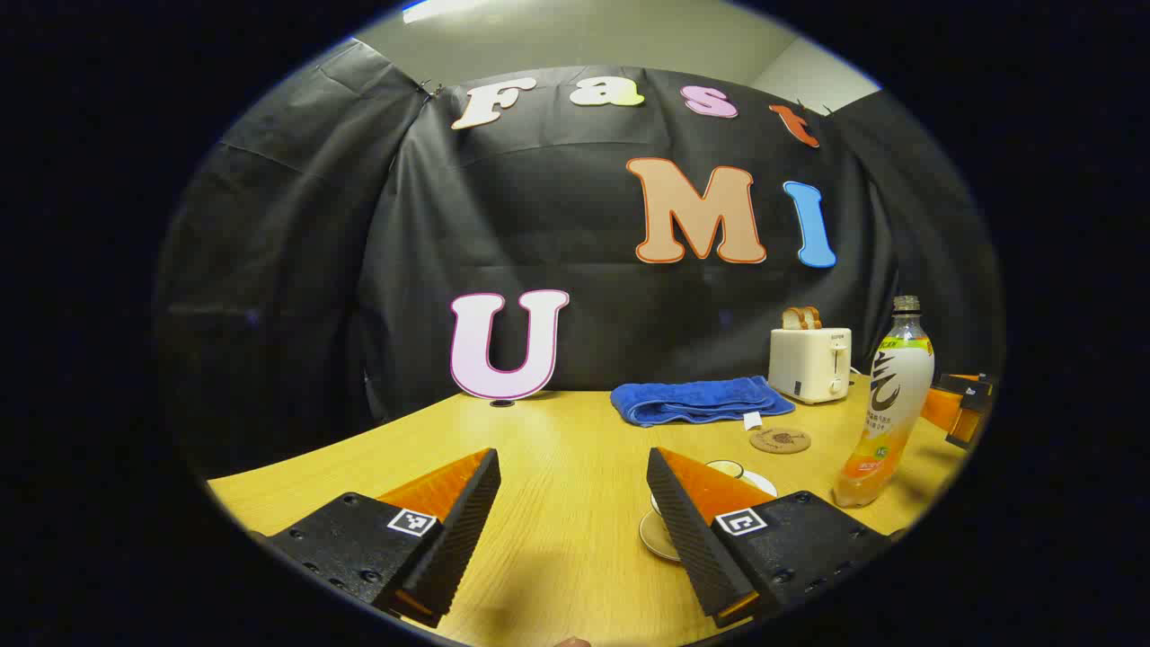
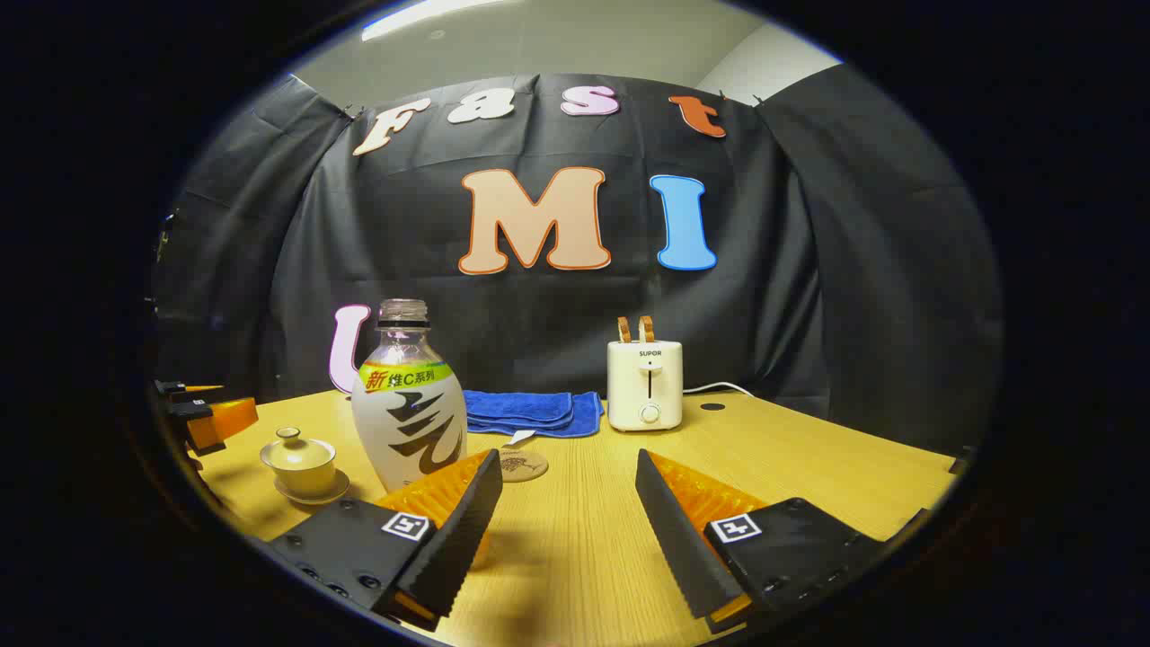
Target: Open the teacup lid with one hand, grasp the water bottle and pour water into the teacup with the other hand; after pouring, place the water bottle on the coaster and then close the teacup lid.
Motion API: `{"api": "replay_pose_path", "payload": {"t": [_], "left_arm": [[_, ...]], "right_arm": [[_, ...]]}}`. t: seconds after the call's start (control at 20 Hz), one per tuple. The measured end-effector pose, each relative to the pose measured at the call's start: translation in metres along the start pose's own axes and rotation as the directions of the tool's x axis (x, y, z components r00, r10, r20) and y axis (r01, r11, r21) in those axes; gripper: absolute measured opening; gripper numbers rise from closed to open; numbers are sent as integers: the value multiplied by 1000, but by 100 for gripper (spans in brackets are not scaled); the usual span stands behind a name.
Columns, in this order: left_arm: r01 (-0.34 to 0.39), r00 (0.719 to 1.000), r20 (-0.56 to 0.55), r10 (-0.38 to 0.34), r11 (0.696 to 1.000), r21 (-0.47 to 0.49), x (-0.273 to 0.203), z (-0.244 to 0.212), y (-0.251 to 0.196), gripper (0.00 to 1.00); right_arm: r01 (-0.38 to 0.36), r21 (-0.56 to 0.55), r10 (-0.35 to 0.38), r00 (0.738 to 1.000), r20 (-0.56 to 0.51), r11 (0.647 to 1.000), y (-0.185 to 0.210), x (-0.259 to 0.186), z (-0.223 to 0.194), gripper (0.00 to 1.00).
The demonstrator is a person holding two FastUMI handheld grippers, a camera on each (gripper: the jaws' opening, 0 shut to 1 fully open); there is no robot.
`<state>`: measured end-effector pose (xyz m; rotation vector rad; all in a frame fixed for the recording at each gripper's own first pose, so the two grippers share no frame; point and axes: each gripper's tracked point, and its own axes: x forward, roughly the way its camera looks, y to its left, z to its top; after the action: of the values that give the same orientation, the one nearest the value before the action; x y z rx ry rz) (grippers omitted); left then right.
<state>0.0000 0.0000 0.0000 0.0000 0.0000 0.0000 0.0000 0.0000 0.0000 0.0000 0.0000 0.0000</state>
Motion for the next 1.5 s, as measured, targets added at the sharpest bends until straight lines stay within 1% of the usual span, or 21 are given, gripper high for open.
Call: {"api": "replay_pose_path", "payload": {"t": [0.2,0.25,0.3,0.35,0.4,0.45,0.5,0.65,0.7,0.75,0.8,0.85,0.95,1.0,1.05,1.15,1.25,1.3,1.35,1.4,1.5], "left_arm": [[-32,999,-2,32,999,0,1,-1,7,96],[-40,999,-1,40,999,1,0,-1,8,96],[-41,999,0,41,999,2,1,-1,7,96],[-43,999,-1,43,999,3,1,-1,7,96],[-42,999,-4,42,999,3,1,-1,7,96],[-47,999,-6,47,999,6,1,-3,8,96],[-56,998,-8,56,998,6,1,-3,9,96],[-80,997,-18,80,997,18,2,-4,12,96],[-71,997,-17,71,997,20,2,-4,10,96],[-49,999,-7,49,999,17,2,-2,7,97],[-12,1000,9,12,1000,5,2,1,1,96],[6,1000,7,-6,1000,-5,2,0,-3,96],[8,1000,8,-8,1000,-3,4,-2,0,96],[2,1000,3,-2,1000,2,3,-1,0,96],[-5,1000,6,5,1000,-2,3,-1,2,96],[-8,1000,3,8,1000,0,3,-2,2,96],[-8,1000,4,8,1000,-1,3,-2,1,96],[-6,1000,7,6,1000,-2,4,-1,1,96],[1,1000,8,-1,1000,-1,3,0,-1,96],[13,1000,10,-13,1000,-2,3,0,-4,98],[47,999,10,-47,999,-5,3,-1,-12,96]], "right_arm": [[-3,1,3,1000,-1,1000,1,0,0,94],[-5,0,5,1000,-2,1000,1,0,0,96],[-7,1,7,1000,-2,1000,1,0,0,94],[-9,1,9,1000,-1,1000,1,0,1,94],[-12,1,12,1000,-1,1000,2,-1,0,96],[-14,1,14,1000,-2,1000,3,-1,0,94],[-15,1,15,1000,-2,1000,2,0,-1,94],[-16,1,16,1000,-1,1000,4,0,1,96],[-16,1,16,1000,-1,1000,3,0,0,94],[-18,2,18,1000,-8,1000,3,0,-3,96],[-28,1,28,1000,-5,1000,5,-1,-1,94],[-40,2,40,999,-2,999,9,-1,0,99],[-42,3,42,999,-4,999,7,-1,0,94],[-43,2,43,999,-5,999,8,-1,-1,96],[-43,4,43,999,-6,999,8,0,-1,94],[-49,2,49,999,-4,999,10,-1,-1,99],[-48,5,48,999,-7,999,9,0,-2,96],[-38,3,38,999,-8,999,7,0,-1,99],[-27,3,27,1000,-8,1000,5,0,-1,94],[-25,3,25,1000,-5,1000,5,0,0,96],[-27,3,27,1000,-7,1000,6,0,-1,96]]}}
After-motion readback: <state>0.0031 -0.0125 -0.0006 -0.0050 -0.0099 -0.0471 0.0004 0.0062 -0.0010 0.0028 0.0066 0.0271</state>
